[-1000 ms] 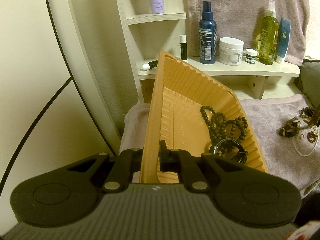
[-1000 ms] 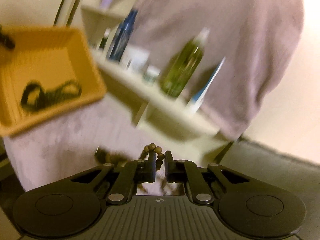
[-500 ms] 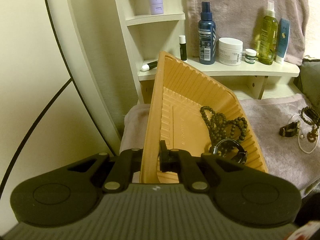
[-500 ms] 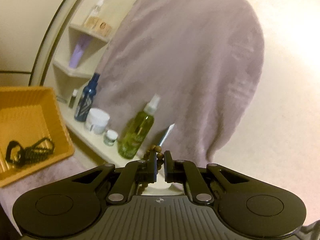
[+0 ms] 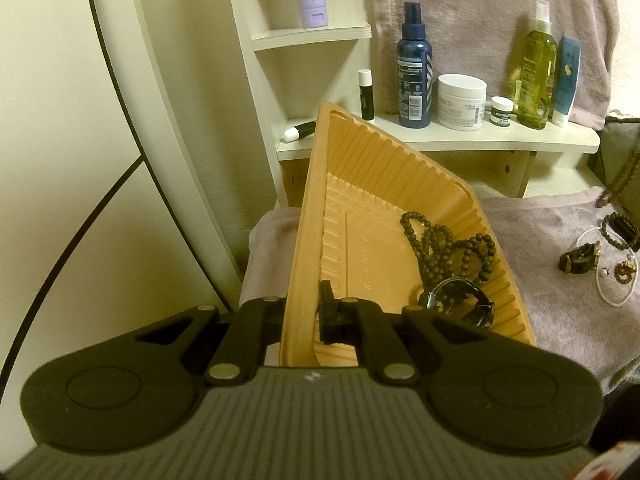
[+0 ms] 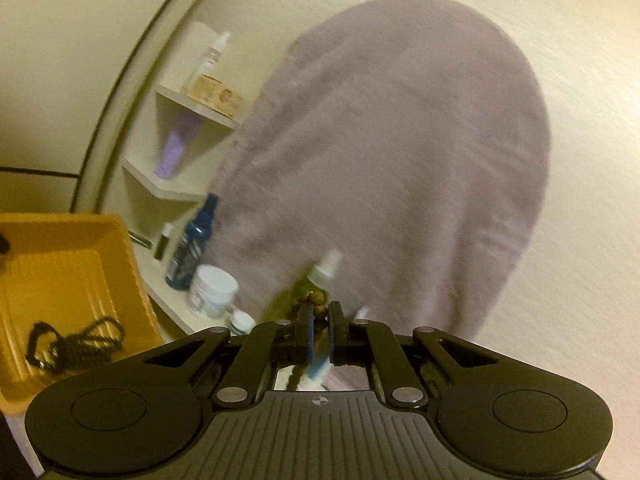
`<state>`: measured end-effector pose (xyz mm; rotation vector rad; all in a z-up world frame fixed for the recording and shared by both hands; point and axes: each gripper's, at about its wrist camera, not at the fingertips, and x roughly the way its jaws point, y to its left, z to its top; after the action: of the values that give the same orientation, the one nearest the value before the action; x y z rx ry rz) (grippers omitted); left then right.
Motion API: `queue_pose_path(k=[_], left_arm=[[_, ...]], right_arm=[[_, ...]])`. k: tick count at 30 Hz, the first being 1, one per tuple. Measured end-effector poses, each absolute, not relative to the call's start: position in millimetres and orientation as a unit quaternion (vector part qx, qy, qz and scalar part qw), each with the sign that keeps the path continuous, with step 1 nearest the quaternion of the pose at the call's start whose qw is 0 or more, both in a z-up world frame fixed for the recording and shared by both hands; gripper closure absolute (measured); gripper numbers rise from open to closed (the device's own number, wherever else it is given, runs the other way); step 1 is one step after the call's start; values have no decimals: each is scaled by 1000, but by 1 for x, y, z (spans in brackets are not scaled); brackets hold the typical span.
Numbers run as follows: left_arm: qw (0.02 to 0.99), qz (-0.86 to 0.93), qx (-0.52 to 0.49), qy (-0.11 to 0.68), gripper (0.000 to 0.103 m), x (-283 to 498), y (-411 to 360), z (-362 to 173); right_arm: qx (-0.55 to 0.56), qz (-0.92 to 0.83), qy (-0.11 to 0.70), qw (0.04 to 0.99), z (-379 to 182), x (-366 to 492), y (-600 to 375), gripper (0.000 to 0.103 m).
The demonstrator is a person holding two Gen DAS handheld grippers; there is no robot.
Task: Organize jewelry
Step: 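Lift the brown bead strand and carry it toward the tray with the right gripper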
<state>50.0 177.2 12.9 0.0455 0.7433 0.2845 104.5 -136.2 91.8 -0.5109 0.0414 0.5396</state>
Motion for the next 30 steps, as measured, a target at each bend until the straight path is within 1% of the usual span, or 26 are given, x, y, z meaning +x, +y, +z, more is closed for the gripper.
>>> queue_pose_path(k=[10,17,24,30], left_arm=[[921,138,24,363,97,50,177,13],[921,137,24,363,97,49,178,12],[921,136,24,364,97,50,178,13],[921,135,22,364,97,49,178,13]], right_arm=[[-182,363,11,914,116,104,-76,96],[-154,421,18,894,121,100,-30,96],[-121,467,61,874,110,111,-6,96],[-113,486,124,858,77,126,17,96]])
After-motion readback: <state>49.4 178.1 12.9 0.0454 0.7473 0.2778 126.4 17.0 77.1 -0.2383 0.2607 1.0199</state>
